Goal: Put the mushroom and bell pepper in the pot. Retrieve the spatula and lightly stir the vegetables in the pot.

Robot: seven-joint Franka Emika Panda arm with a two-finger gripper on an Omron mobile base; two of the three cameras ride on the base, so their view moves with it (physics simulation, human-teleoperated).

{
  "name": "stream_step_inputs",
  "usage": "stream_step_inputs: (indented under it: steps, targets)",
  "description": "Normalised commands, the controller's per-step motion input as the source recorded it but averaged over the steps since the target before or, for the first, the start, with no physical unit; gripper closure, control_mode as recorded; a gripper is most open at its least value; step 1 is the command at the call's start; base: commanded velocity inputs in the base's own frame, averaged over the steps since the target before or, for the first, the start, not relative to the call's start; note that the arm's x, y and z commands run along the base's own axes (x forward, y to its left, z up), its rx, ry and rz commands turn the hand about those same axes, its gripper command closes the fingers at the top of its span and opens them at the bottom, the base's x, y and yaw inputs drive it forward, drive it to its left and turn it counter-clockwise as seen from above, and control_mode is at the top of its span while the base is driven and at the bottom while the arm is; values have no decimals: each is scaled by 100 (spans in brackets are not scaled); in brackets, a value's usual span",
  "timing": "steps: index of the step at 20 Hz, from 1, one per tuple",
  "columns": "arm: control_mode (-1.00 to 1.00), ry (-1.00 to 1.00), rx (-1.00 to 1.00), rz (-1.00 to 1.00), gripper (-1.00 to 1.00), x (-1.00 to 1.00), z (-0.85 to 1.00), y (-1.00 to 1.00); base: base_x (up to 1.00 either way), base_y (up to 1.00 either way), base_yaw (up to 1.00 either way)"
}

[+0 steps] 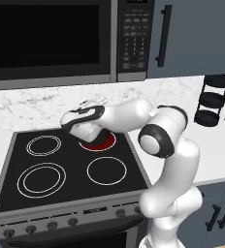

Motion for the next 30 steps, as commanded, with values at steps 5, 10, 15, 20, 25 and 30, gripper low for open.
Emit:
stream_step_inputs:
  steps: [5,10,15,20,25,30]
  targets:
    - [-100,-1,0,0,100,42,-59,0,0,0,0]
    - [-100,-6,2,0,100,24,-31,0,0,0,0]
    - [-100,-6,6,2,100,12,-25,0,0,0,0]
    - [-100,-16,21,11,100,0,2,0,0,0,0]
    - [-100,-12,17,8,100,8,-12,-2,0,0,0]
    - [-100,0,5,0,100,14,-69,-24,0,0,0]
